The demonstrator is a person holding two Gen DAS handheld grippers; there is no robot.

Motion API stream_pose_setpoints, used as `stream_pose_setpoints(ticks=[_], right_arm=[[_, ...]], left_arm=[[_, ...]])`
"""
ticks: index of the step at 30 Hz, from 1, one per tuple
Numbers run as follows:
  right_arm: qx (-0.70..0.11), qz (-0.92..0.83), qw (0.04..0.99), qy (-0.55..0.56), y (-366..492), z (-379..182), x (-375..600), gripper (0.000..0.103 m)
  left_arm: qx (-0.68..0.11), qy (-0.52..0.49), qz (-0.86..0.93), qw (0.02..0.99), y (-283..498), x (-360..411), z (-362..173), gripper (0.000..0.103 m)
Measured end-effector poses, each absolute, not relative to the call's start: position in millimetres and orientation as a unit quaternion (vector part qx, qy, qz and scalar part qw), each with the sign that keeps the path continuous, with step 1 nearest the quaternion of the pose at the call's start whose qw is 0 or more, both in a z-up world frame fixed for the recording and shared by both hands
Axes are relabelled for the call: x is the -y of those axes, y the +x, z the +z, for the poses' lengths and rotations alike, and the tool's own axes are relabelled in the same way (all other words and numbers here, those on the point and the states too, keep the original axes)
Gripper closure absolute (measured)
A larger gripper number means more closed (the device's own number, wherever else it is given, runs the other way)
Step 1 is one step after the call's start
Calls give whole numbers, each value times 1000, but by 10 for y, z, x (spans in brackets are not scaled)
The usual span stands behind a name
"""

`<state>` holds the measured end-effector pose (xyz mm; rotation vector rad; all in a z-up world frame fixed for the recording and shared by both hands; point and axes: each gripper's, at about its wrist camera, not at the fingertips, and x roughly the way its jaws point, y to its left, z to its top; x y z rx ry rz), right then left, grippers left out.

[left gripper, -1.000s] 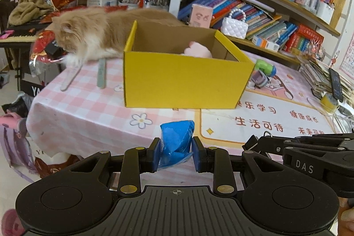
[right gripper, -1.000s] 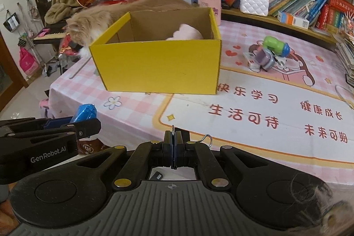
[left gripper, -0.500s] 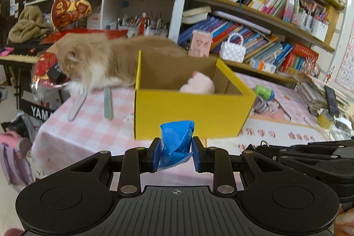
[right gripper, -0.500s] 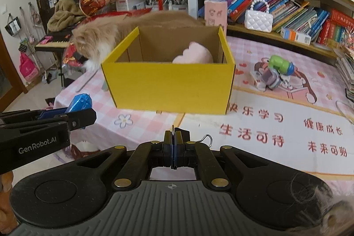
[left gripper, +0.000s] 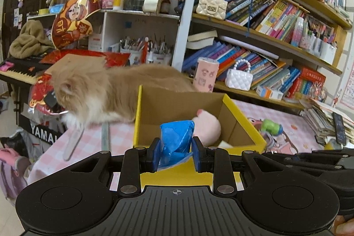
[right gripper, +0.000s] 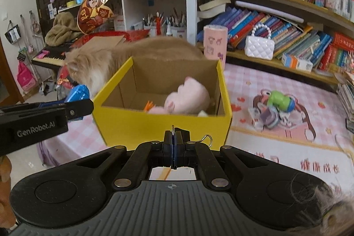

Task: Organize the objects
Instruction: 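Carry the blue piece over the yellow box with the left tool, then open the left tool to drop the blue piece into the box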

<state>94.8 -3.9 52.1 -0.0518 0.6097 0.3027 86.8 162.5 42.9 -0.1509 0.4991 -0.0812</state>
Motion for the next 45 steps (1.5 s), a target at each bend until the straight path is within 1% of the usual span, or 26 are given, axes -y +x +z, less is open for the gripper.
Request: stream_pose_setpoints(ticks=[7,10,12,14,19,25,29,32,34,36,38,40,44,45], right_arm=[[-259,164,951,-29,1400,712,69,101],[-234,158,958,-38,1650,728,39,101],[-232,154,959,-41,1815,704,33,101],[-246,167,954,-42,1995,645,19,101],[-319,201,926,-36,2376,364,-22,101],[-371,234,898,-26,2519,109,-36,101],[-393,243,887,-21,2557,-4,-31,101],[-395,246,885,-18,2566,-15,-30,100],[-390,245,887,-19,2547,-2,-24,100],[-386,241,890,-19,2532,21,-11,94],[-379,233,895,-14,2497,57,17,78],[-374,224,900,-5,2472,103,55,75],[-349,212,913,-1,2373,234,130,75],[-340,207,917,-5,2344,273,143,75]], left_arm=[[-238,-71,-29,968,1242,-1533,457,76],[-232,-49,-12,971,1439,-1459,445,76],[-228,-37,-1,973,1584,-1427,440,76],[-236,-32,4,971,1733,-1403,406,76],[-276,-13,14,961,1980,-1330,197,76],[-317,-10,30,948,2083,-1318,9,75],[-332,-10,35,943,2096,-1322,-52,75],[-334,-14,40,942,2091,-1331,-60,74],[-335,-14,41,941,2091,-1324,-59,72],[-329,-13,42,943,2070,-1317,-29,60],[-314,-15,44,948,2017,-1312,28,54],[-304,-17,41,952,1975,-1313,87,51],[-277,-23,42,960,1860,-1321,232,32],[-270,-23,42,962,1823,-1324,266,29]])
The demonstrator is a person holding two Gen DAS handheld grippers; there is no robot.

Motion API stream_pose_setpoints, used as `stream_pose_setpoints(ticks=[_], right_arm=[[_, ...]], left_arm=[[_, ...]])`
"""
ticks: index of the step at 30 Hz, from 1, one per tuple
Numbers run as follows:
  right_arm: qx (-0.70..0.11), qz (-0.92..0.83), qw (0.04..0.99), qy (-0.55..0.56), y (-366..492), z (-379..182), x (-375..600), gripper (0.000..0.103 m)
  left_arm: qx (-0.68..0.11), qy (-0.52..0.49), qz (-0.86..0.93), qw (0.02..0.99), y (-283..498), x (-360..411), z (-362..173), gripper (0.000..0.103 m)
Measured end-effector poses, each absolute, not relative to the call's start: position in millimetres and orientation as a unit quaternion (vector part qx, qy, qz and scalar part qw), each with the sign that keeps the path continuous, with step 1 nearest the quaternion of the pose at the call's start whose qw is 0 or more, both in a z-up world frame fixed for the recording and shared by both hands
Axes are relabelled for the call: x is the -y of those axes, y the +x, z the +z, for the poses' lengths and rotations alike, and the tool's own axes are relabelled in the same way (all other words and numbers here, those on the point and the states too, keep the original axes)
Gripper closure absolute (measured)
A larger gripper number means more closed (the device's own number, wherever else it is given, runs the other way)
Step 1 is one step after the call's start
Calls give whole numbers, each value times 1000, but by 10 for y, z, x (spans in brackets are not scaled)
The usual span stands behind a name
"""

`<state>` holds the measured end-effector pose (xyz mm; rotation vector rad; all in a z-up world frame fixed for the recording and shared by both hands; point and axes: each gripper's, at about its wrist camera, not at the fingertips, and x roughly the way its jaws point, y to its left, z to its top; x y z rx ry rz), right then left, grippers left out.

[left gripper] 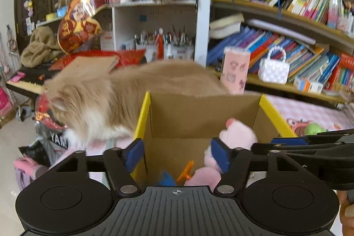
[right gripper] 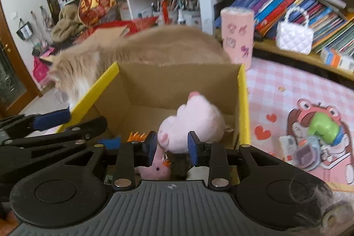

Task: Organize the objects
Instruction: 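Open the left tool to drop the blue piece into the box, then withdraw both tools from the box toward the remaining toys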

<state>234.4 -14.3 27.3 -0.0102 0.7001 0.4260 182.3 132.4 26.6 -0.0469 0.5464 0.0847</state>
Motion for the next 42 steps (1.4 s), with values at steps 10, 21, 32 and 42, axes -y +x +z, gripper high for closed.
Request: stream_pose_setpoints(ticks=[10,21,32,42], right_arm=[[-276,154,949,3,1822,568,364,69],[-287,124,950,13,1165,485,456,69],[-313,108,943,-33,577,160,325,63],[-335,86,937,-38,254,-11,346,62]], left_arm=[[-229,-41,32,972,1341,-1420,521,18],[-246,-43,19,968,769,-1488,463,17],[-291,-4,4,957,338,-1430,144,17],[-317,8,-11,948,132,-1391,-8,13]])
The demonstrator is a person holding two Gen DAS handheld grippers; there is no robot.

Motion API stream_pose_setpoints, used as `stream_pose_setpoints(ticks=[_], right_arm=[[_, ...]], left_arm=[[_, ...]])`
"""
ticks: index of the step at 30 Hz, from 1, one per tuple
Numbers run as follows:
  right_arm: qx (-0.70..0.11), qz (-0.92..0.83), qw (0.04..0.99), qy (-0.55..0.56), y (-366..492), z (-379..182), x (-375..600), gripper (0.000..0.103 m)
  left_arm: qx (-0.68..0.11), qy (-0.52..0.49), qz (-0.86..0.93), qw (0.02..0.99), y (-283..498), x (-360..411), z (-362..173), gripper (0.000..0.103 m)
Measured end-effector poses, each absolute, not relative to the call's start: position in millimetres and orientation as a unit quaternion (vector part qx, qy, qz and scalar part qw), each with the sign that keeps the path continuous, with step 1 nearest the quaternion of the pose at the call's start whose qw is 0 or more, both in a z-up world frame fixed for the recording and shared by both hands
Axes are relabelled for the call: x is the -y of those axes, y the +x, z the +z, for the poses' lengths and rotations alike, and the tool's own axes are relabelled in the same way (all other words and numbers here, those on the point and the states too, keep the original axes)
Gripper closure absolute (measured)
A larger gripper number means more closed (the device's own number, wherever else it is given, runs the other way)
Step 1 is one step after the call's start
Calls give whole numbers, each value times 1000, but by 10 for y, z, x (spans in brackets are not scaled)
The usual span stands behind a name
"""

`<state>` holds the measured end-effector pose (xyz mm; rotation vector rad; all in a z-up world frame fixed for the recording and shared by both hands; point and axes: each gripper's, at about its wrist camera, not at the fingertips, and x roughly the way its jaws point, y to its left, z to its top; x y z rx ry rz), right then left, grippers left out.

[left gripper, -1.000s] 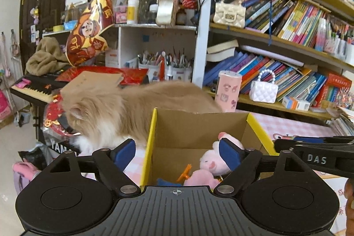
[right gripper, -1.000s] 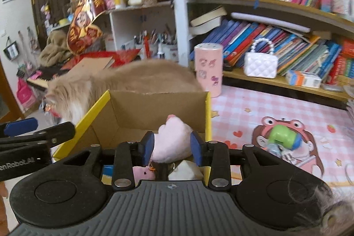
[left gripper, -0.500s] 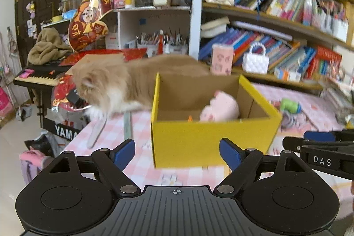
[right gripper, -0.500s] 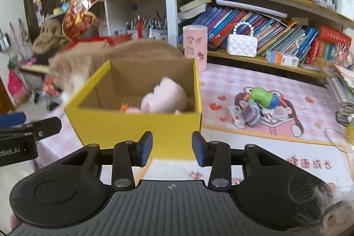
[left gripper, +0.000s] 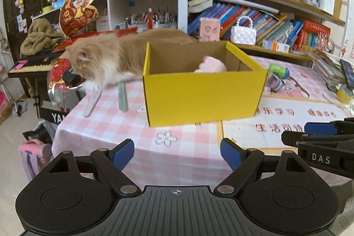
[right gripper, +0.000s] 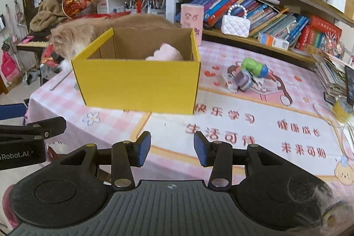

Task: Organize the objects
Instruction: 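Withdraw both tools from the box toward the remaining toys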

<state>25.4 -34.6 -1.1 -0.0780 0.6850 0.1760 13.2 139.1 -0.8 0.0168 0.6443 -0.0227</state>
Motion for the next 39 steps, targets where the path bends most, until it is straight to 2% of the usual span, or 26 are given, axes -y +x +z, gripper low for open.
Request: stream_pose_setpoints(ticks=[3,8,16,39], right_arm=[[-340,75,936,-41,175,-52,356,60],[-355,51,933,-42,93,-126,401,49],[-379,14,925,-31,36,-220,607,43],[-409,-47,911,-12,405,-311,1678,42]], left_arm=[[-324,12,-17,946,100,-1361,-49,12],[-341,23,-28,939,73,-1290,-124,10],[-351,42,-62,933,96,-1085,-176,9],[-360,92,-139,918,700,94,-224,9]])
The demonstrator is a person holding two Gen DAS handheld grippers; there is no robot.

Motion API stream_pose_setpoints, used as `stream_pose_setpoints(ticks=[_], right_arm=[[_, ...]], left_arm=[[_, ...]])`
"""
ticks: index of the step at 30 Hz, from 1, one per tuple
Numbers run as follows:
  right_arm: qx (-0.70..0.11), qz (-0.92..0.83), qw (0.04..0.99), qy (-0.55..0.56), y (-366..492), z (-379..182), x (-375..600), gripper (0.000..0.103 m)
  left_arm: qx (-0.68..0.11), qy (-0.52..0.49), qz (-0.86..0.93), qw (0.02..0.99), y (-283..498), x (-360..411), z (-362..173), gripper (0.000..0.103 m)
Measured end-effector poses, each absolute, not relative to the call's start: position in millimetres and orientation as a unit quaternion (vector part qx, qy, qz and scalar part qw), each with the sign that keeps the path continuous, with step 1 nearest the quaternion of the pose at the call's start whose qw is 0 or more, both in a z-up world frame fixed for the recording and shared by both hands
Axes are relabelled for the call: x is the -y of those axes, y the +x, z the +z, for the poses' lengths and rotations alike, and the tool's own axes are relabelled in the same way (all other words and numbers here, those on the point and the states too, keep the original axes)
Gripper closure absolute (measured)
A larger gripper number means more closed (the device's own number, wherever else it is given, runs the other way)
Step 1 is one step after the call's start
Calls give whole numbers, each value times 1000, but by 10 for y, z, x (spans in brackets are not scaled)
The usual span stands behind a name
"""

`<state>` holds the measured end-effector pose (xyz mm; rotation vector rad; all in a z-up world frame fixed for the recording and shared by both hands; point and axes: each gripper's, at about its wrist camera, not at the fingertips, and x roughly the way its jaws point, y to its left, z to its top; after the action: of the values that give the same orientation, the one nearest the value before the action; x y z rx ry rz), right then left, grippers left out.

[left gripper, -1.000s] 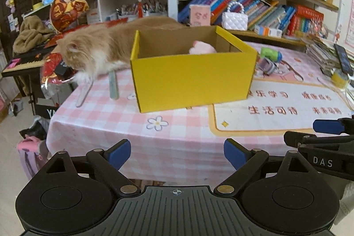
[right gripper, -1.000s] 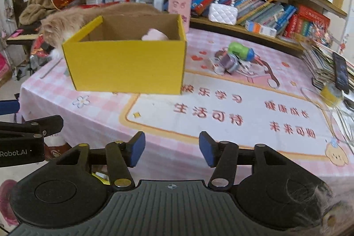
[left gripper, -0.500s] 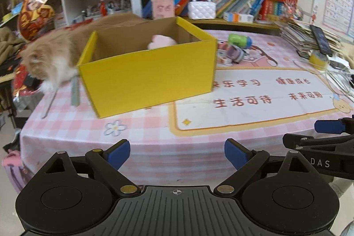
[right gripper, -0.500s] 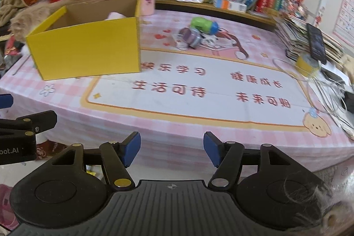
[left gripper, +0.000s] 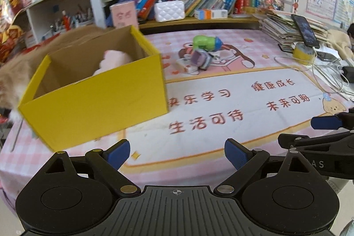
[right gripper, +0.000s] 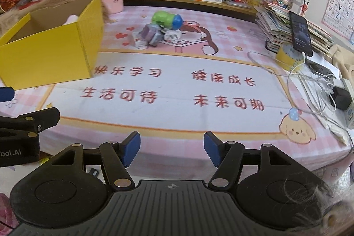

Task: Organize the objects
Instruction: 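Withdraw both tools from the box toward the remaining toys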

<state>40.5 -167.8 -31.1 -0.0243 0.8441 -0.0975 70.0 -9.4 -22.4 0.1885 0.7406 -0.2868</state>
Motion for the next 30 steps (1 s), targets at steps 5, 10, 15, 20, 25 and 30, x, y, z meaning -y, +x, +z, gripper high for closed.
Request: stream_pose_setpoints(ticks=[5,10,15,20,25,30], right_arm=[[-421,-50,906,-11,588,-341,1915,42],[-425,-50,904,-10,760,-362,2135,42],[-430,-51,902,-2,938,-383,2375,42],[-431,-46,901,1,1110,-398,2593,42],[-425,-30,904,8,1299,-398,2776,42],[-407,-17,913,20,1574,-337,2934,42]], left_arm=[[-372,98,-152,910,882,365,-278,9],[-379,93,-156,907,1073,601,-311,9],[-386,79,-158,906,1282,853,-319,9],[-382,89,-152,908,1416,1115,-303,9],[-371,87,-123,916,1560,1259,-274,9],[-358,88,-91,925,1784,1393,-271,13]])
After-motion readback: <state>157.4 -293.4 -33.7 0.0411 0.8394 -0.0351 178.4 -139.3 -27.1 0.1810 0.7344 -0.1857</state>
